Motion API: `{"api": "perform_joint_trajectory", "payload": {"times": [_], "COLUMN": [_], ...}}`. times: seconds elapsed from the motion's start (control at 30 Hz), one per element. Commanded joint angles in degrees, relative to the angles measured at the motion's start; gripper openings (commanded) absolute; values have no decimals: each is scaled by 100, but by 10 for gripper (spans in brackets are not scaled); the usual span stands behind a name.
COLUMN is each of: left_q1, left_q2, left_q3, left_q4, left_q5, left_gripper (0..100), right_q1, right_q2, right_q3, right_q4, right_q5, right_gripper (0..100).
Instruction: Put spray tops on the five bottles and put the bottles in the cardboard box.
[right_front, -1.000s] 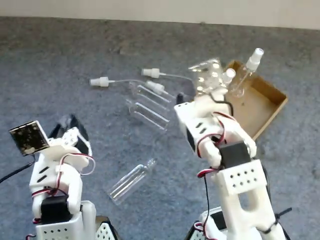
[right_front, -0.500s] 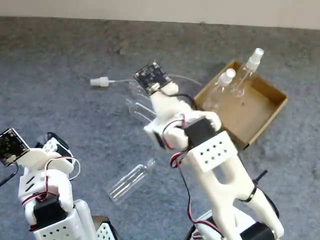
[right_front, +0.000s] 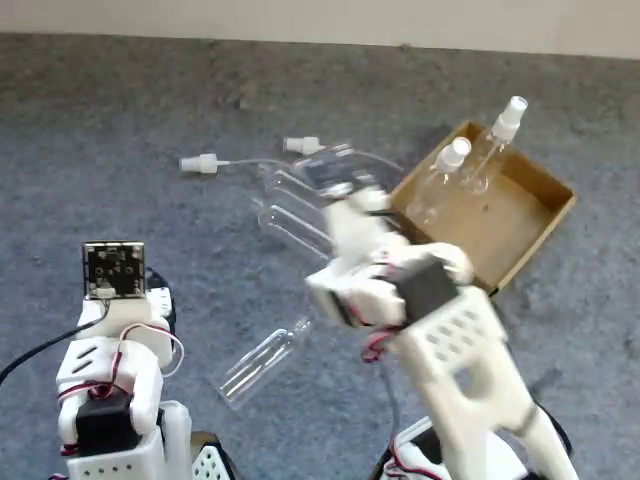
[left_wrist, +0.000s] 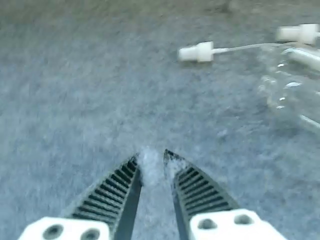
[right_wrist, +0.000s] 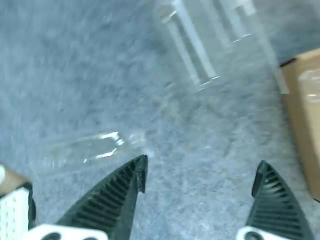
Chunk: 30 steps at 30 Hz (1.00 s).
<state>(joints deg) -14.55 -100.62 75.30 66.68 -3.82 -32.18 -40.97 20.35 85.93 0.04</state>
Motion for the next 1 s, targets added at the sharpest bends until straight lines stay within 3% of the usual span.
{"api": "perform_joint_trajectory", "payload": {"times": [0.0, 0.23, 0.47, 0.73, 0.97], "left_q1": [681, 1481, 2220, 3415, 3591], "left_q2": [40, 391, 2949, 5701, 7240], "left_q3": [-1033, -2000, -3407, -4136, -4119], "left_q4": [888, 1934, 2778, 3165, 3112], "left_q5": [-404, -1196, -1266, -1266, -1284], "left_gripper": [152, 186, 187, 194, 313], "right_q1": [804, 1745, 2105, 2105, 2105], "right_q2": [-1024, -2703, -4084, -4620, -4620], "right_q3": [303, 2308, 3873, 4233, 4277], "right_q4": [119, -549, -1095, -1068, -1068], "right_q5": [-44, -35, 422, 440, 440], "right_gripper": [300, 300, 300, 300, 300]}}
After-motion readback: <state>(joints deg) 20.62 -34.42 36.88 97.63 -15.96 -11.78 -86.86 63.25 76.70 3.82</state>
